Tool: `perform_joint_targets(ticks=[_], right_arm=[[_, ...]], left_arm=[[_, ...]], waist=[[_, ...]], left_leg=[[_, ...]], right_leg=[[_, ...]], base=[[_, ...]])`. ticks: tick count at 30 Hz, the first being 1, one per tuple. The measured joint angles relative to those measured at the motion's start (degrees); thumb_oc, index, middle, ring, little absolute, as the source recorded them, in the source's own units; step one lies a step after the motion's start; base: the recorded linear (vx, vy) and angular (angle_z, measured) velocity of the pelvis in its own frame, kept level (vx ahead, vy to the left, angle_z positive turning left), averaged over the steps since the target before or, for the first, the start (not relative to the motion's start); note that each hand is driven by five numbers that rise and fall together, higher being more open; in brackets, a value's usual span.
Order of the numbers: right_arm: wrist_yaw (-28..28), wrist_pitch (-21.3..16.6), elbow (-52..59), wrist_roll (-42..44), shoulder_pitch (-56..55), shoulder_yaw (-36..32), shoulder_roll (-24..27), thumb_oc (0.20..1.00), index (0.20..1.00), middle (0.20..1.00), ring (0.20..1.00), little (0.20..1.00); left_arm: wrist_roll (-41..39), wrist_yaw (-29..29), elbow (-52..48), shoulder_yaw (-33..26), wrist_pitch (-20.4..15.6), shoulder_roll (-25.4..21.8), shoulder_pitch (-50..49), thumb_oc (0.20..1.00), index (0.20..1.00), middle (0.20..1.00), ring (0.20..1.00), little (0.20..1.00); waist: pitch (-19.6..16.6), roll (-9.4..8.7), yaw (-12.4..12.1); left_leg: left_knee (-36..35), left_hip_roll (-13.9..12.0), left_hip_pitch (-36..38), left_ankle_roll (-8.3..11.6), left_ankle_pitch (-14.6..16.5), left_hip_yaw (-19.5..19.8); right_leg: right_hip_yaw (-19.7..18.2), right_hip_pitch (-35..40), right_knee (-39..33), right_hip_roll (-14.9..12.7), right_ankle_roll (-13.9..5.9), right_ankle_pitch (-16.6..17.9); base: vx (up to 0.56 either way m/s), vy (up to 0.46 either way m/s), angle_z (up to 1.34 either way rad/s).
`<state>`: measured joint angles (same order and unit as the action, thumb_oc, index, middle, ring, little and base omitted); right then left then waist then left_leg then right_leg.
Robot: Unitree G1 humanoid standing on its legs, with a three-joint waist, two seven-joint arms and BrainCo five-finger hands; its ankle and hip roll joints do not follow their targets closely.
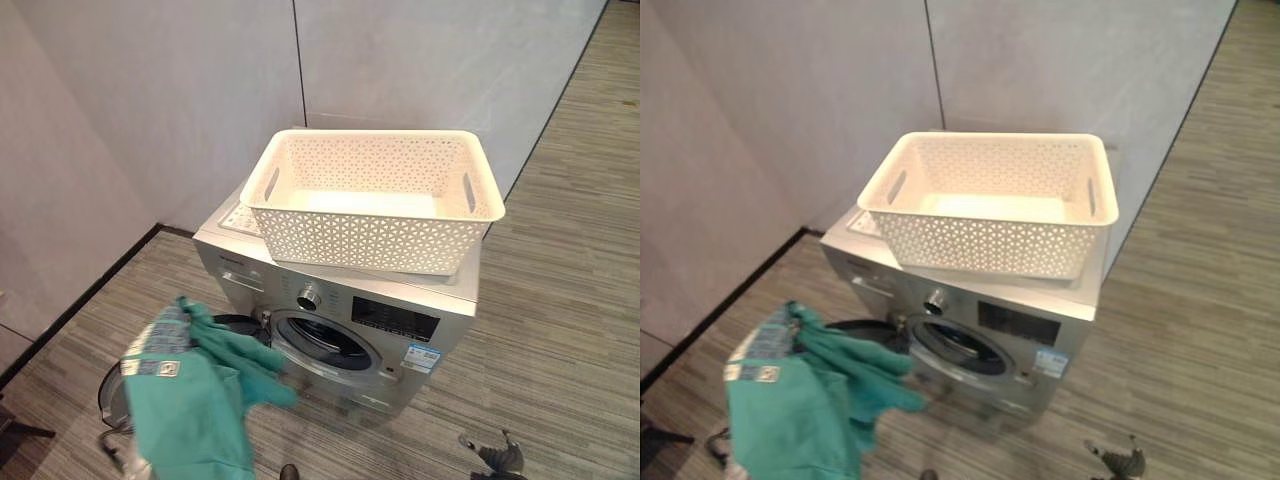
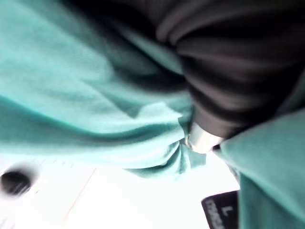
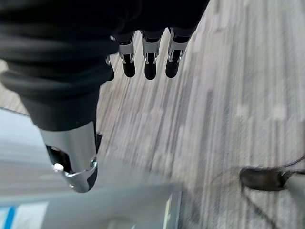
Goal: Grab the laundry basket,head to the washer,open it,put in the laundry and shut it.
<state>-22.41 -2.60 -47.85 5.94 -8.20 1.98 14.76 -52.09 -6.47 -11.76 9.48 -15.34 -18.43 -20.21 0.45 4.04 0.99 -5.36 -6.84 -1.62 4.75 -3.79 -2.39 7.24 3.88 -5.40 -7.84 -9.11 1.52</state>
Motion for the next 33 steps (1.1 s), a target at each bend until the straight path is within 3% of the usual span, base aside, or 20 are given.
perform_joint_targets(ticks=[10,11,12,13,15,17,18,19,20,21,22,23,24,26,27,29,30,31,32,33], right_arm=[[-1.6,0.0,-0.3,0.0,7.7,3.6,0.9,1.0,1.0,1.0,1.0,1.0],[-1.9,0.1,-0.4,0.1,10.0,4.8,-0.3,1.0,1.0,1.0,1.0,1.0],[-2.4,0.0,-0.4,0.1,12.1,6.7,-0.4,1.0,1.0,1.0,1.0,1.0],[-2.2,0.0,-0.1,0.1,13.0,7.9,-0.1,1.0,1.0,1.0,1.0,1.0],[-2.3,0.0,0.7,0.1,13.4,7.3,-1.0,1.0,1.0,1.0,1.0,1.0],[-2.2,0.2,0.7,0.2,14.5,6.9,-2.6,1.0,1.0,1.0,1.0,1.0],[-2.1,0.3,0.7,0.6,15.0,6.5,-3.2,1.0,1.0,1.0,1.0,1.0],[-2.0,0.5,0.4,1.0,14.9,6.9,-3.5,1.0,1.0,1.0,1.0,1.0],[-1.8,1.0,0.1,2.5,14.9,7.2,-3.7,1.0,1.0,1.0,1.0,1.0],[-1.4,1.1,0.5,2.9,16.0,9.2,-3.5,1.0,1.0,1.0,1.0,1.0],[-0.4,1.3,1.3,3.3,15.1,11.3,-3.5,1.0,1.0,1.0,1.0,1.0],[0.0,1.3,1.1,4.2,15.0,12.2,-3.7,1.0,1.0,1.0,1.0,1.0],[0.2,1.2,0.3,4.5,15.4,13.0,-4.2,1.0,1.0,1.0,1.0,1.0],[0.7,1.0,-0.3,4.5,15.2,13.9,-4.8,1.0,1.0,1.0,1.0,1.0],[1.5,1.0,0.6,4.5,14.8,14.1,-4.7,1.0,1.0,1.0,1.0,1.0],[1.6,0.8,3.3,4.5,14.5,14.5,-4.4,1.0,1.0,1.0,1.0,1.0],[1.7,0.2,4.1,4.4,14.8,14.6,-4.3,1.0,1.0,1.0,1.0,1.0],[2.2,0.0,4.6,4.4,15.7,14.8,-4.1,1.0,1.0,1.0,1.0,1.0],[2.6,-0.2,6.2,4.4,16.2,16.2,-2.5,1.0,1.0,1.0,1.0,1.0],[2.6,-0.2,7.8,4.4,16.5,16.8,-2.0,1.0,1.0,1.0,1.0,1.0]], left_arm=[[-0.1,-1.1,21.2,0.1,1.5,5.4,4.5,0.2,0.2,0.2,0.2,0.2],[-1.0,-2.1,24.7,0.5,1.4,6.9,7.8,0.2,0.2,0.2,0.2,0.2],[-1.6,-2.3,29.0,0.5,0.8,7.6,11.1,0.2,0.2,0.2,0.2,0.2],[-1.7,-2.6,31.3,0.5,1.4,8.2,12.6,0.2,0.2,0.2,0.2,0.2],[-1.8,-3.0,32.2,1.2,1.7,10.3,15.2,0.2,0.2,0.2,0.2,0.2],[-2.0,-3.4,34.9,1.7,1.6,10.4,19.1,0.2,0.2,0.2,0.2,0.2],[-2.1,-3.5,36.2,2.0,1.7,10.4,20.6,0.2,0.2,0.2,0.2,0.2],[-2.1,-3.6,36.9,2.1,1.8,10.7,21.5,0.2,0.2,0.2,0.2,0.2],[-2.1,-3.8,37.1,2.3,1.6,10.9,22.5,0.2,0.2,0.2,0.2,0.2],[-2.1,-3.9,37.2,2.8,1.7,10.9,22.9,0.2,0.2,0.2,0.2,0.2],[-2.8,-4.0,37.0,3.2,1.9,11.6,22.1,0.2,0.2,0.2,0.2,0.2],[-3.6,-4.2,35.9,2.5,2.2,11.9,20.5,0.2,0.2,0.2,0.2,0.2],[-3.8,-4.3,33.8,2.4,2.4,10.9,18.2,0.2,0.2,0.2,0.2,0.2],[-3.8,-4.1,31.0,2.0,3.1,9.1,13.6,0.2,0.2,0.2,0.2,0.2],[-3.9,-4.0,30.0,1.2,3.4,8.1,10.6,0.2,0.2,0.2,0.2,0.2],[-4.0,-3.9,28.5,0.3,3.4,7.3,8.7,0.2,0.2,0.2,0.2,0.2],[-4.2,-4.0,28.9,-0.1,3.4,6.3,9.5,0.2,0.2,0.2,0.2,0.2],[-4.2,-3.9,29.4,-0.3,3.4,6.0,10.3,0.2,0.2,0.2,0.2,0.2],[-4.2,-3.9,30.4,-0.2,3.3,6.8,12.2,0.2,0.2,0.2,0.2,0.2],[-4.2,-3.9,29.8,-0.1,2.9,6.9,13.1,0.2,0.2,0.2,0.2,0.2]], waist=[[1.2,-0.75,1.0],[2.6,-2.61,1.4],[3.8,-3.91,0.0],[4.3,-4.04,-0.4],[4.8,-3.57,3.0],[6.5,-5.41,2.9],[7.1,-5.38,3.0],[8.2,-5.13,3.4],[9.6,-4.59,3.0],[11.4,-2.26,2.8],[12.1,-1.29,1.2],[11.9,-0.9,1.4],[11.8,-1.53,1.1],[10.0,-3.26,-1.6],[9.2,-4.64,-3.3],[7.3,-7.45,-5.5],[7.4,-9.02,-6.8],[7.4,-9.93,-7.1],[6.9,-9.32,-8.2],[6.4,-9.71,-8.5]], left_leg=[[0.2,-1.8,1.6,0.96,-0.7,-1.5],[4.6,0.1,-0.7,0.63,0.6,0.5],[8.2,3.6,-1.8,-1.43,3.0,6.8],[8.3,4.3,-1.6,-2.16,3.2,8.7],[9.8,5.1,-2.7,-0.85,6.6,7.8],[10.5,8.6,-3.5,-6.28,10.3,2.9],[11.2,9.8,-4.6,-6.68,10.5,0.2],[11.8,11.1,-4.8,-7.4,10.3,-1.3],[15.8,12.7,-6.4,-9.98,11.7,-3.2],[18.4,11.9,-8.7,-12.19,12.2,-5.5],[18.6,11.4,-9.8,-13.84,11.0,-9.8],[18.7,11.0,-10.9,-14.87,10.4,-10.9],[18.0,10.8,-11.0,-15.36,9.8,-12.3],[13.7,10.3,-12.3,-15.16,6.9,-15.4],[9.9,10.1,-13.4,-14.38,4.0,-17.2],[8.3,9.7,-17.6,-12.77,2.0,-19.9],[9.1,9.6,-20.0,-11.7,2.0,-20.1],[9.2,9.3,-21.8,-10.8,1.3,-20.5],[10.3,6.2,-26.4,-9.93,0.7,-21.8],[11.0,5.6,-29.0,-7.9,0.7,-21.7]], right_leg=[[-8.1,-3.3,0.4,2.0,1.56,1.8],[-11.2,-6.0,1.7,1.6,1.59,2.8],[-14.5,-7.8,2.6,-0.1,1.45,3.7],[-16.5,-8.3,2.1,-0.4,1.0,4.6],[-16.9,-9.4,2.0,-1.0,0.01,5.6],[-21.8,-13.9,4.1,-4.1,-1.48,6.8],[-21.8,-17.3,7.4,-4.8,-1.29,7.0],[-18.5,-18.6,9.1,-5.7,-0.34,7.7],[-12.5,-20.8,11.9,-6.8,2.04,9.9],[-2.8,-23.0,12.6,-7.6,6.35,14.9],[2.4,-30.7,38.7,-8.7,10.26,-1.0],[2.4,-31.4,46.6,-7.9,9.07,-5.3],[2.4,-31.9,54.8,-7.6,9.74,-7.5],[3.1,-30.0,62.3,-5.9,10.21,-11.4],[2.6,-23.4,56.4,-4.1,8.5,-14.5],[3.2,-18.8,45.7,-4.0,6.86,-21.8],[3.2,-15.8,36.5,-4.2,6.38,-24.3],[3.2,-13.9,31.1,-4.4,6.18,-25.8],[5.1,-15.9,29.7,-4.0,3.83,-27.4],[5.3,-19.4,31.9,-4.4,5.82,-28.3]], base=[[-0.08,0.055,-0.44],[-0.17,0.252,-1.14],[-0.12,0.274,-1.43],[-0.12,0.35,-1.06],[-0.09,0.429,-0.37],[-0.1,0.375,-0.97],[-0.17,0.329,-1.1],[-0.2,0.324,-0.9],[-0.24,0.395,-1.06],[-0.2,0.4,-1.29],[-0.16,0.322,-1.0],[-0.08,0.137,-0.58],[-0.05,-0.014,-0.34],[-0.09,-0.115,-0.67],[-0.14,-0.137,-0.69],[-0.2,-0.168,-0.68],[-0.28,-0.233,-0.7],[-0.27,-0.221,-0.76],[-0.24,-0.204,-0.66],[-0.17,-0.17,-0.37]])
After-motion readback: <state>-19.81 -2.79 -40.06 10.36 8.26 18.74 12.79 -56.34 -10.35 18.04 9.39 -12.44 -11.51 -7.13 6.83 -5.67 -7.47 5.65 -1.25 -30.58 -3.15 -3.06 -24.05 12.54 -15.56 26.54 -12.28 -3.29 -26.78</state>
